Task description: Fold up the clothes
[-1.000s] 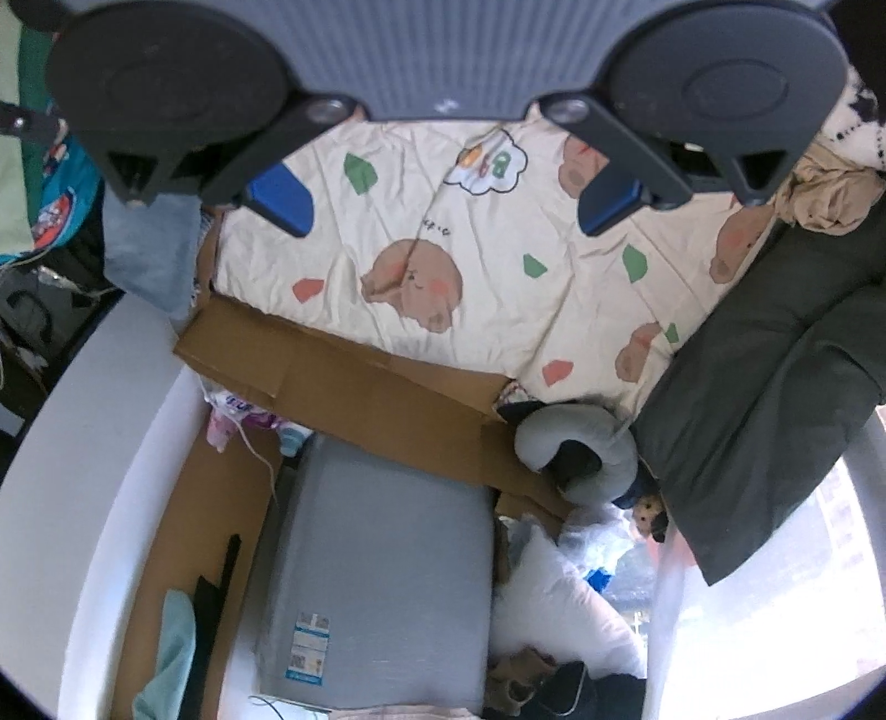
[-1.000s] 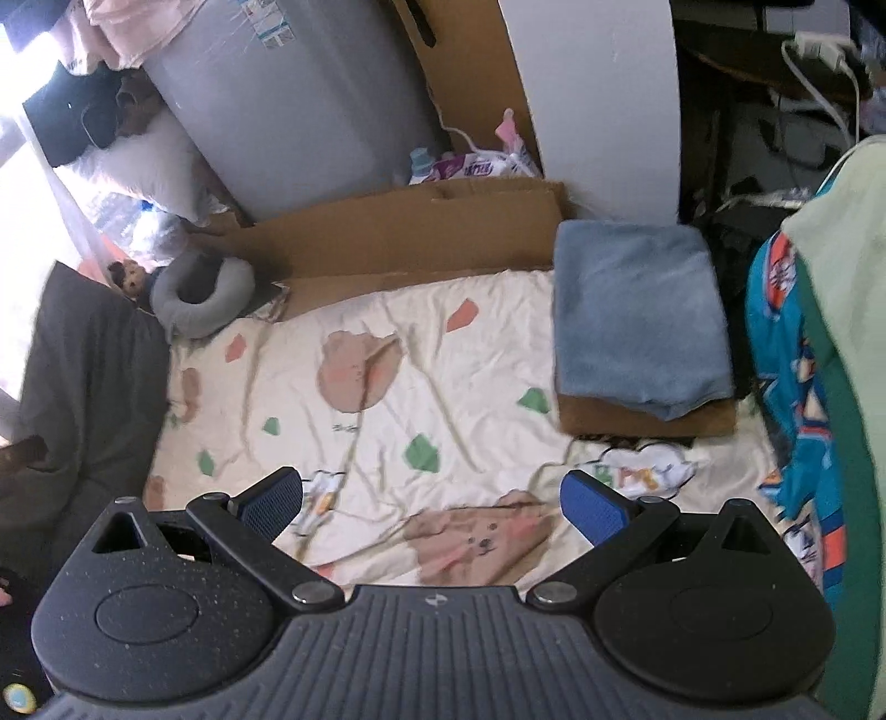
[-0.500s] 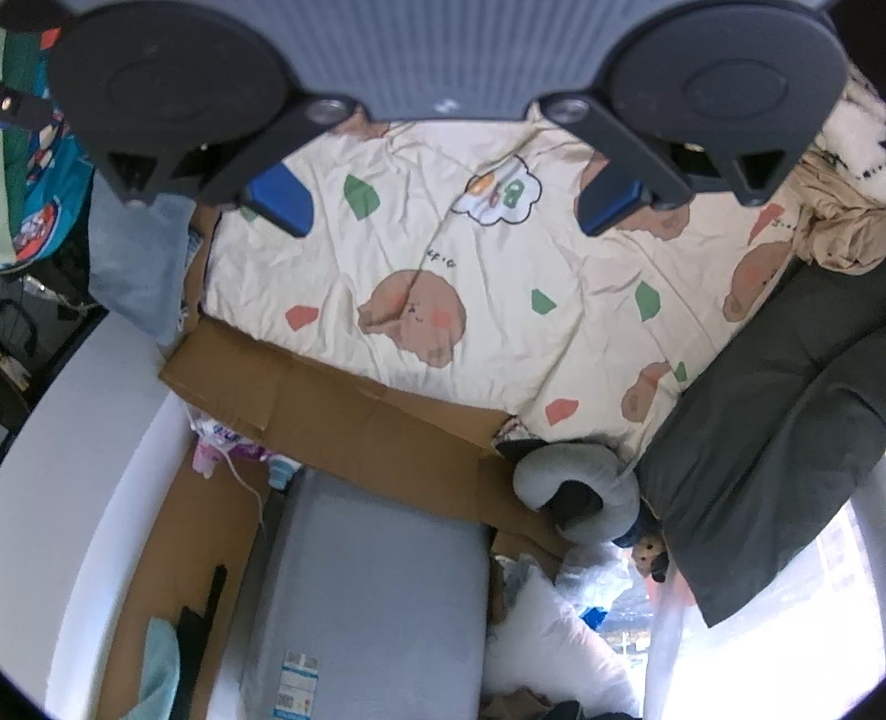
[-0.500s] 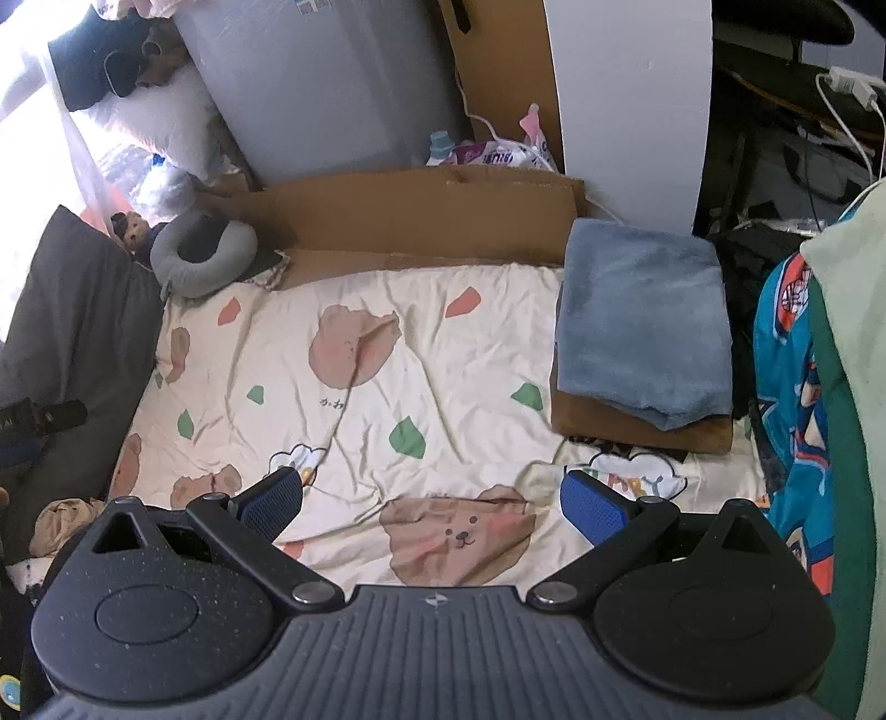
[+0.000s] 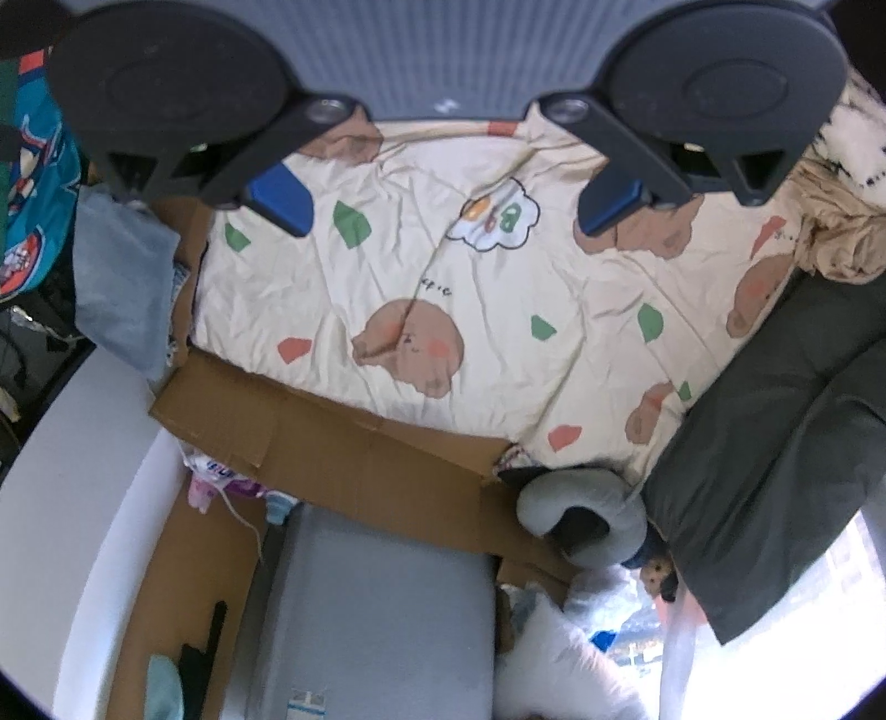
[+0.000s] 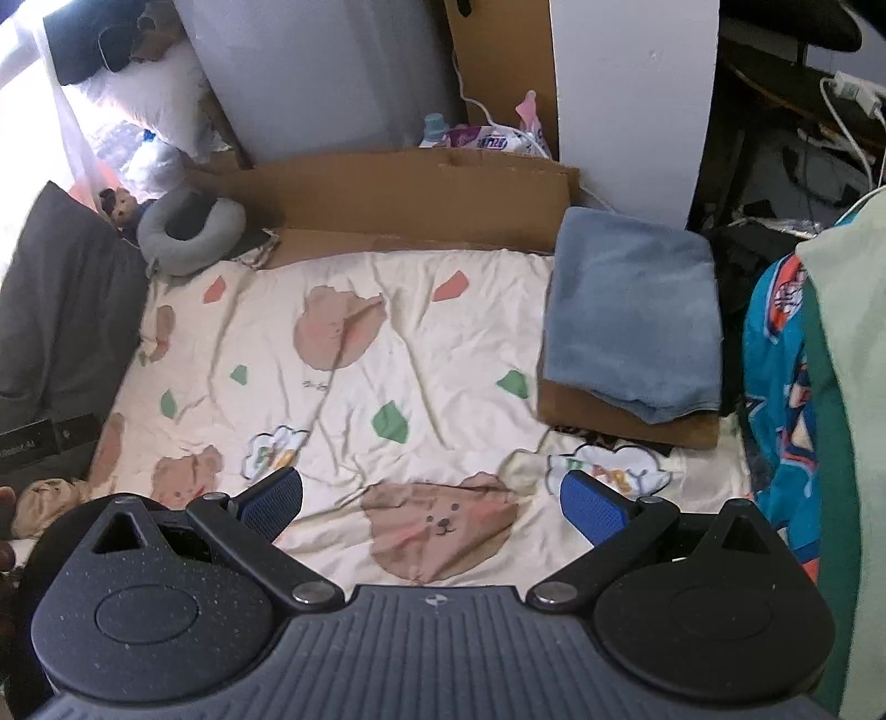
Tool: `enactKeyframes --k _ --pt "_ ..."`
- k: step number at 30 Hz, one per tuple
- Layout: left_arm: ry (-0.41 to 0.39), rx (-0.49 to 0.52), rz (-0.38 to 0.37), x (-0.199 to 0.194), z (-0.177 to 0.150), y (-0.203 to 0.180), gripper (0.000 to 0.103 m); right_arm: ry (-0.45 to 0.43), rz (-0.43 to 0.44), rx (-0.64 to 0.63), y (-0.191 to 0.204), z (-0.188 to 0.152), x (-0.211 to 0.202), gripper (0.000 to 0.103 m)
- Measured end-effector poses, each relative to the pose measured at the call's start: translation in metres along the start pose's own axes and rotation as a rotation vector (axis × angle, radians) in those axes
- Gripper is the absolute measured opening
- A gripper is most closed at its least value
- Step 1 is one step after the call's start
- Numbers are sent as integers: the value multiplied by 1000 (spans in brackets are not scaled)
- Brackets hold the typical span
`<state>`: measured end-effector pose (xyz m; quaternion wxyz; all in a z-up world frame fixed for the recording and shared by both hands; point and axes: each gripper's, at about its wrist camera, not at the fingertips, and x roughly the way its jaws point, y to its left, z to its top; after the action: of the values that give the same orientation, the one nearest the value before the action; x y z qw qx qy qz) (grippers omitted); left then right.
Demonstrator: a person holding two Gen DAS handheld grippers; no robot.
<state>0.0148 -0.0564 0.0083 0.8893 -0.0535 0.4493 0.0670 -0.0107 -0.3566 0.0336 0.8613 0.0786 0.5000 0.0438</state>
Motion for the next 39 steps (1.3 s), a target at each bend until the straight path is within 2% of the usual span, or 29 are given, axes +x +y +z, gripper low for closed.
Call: enactKeyframes --k 5,10,24,39 --pt "5 3 13 3 -2 0 97 5 2 -9 2 0 2 102" --pt "2 37 36 7 -3 -4 97 -1 18 -1 1 -1 2 102" --pt "31 51 29 18 -5 -7 98 6 9 17 -6 -5 2 102" --pt "14 74 45 16 -8 -13 99 -21 -13 3 -5 -7 0 102"
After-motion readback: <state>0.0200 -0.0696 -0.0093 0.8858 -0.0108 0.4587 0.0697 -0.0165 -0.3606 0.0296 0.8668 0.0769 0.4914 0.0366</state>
